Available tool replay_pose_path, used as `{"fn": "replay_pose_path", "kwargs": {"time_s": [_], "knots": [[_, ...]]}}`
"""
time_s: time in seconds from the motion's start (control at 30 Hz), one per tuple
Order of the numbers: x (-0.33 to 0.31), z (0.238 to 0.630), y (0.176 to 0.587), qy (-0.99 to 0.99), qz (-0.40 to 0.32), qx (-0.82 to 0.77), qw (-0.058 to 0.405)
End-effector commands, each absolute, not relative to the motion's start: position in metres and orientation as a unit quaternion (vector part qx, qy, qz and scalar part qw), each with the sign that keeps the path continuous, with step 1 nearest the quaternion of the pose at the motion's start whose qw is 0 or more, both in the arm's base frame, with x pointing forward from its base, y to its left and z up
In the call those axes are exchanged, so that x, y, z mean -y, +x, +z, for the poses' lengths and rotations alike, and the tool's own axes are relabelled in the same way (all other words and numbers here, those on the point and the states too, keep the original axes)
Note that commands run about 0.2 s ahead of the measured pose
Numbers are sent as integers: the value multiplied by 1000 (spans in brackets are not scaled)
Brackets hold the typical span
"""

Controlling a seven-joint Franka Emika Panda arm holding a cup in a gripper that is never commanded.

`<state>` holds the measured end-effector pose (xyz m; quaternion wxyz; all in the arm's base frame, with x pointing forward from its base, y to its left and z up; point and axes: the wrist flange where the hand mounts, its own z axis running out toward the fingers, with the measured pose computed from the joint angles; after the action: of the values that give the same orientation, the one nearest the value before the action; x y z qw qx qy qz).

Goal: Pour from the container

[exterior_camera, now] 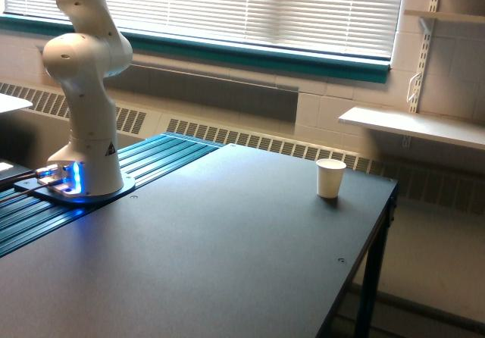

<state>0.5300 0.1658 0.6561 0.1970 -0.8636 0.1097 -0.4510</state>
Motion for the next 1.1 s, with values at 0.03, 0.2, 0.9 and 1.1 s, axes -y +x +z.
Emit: {"fn": "replay_pose_path", "kwargs": {"time_s": [0.03,0.2,0.9,1.1], "knots": [[-150,682,520,-838,-443,-193,254],[-146,679,516,-836,-426,-222,265],[-180,616,506,-877,-301,-279,248],[-195,595,517,-888,-276,-285,233]]}}
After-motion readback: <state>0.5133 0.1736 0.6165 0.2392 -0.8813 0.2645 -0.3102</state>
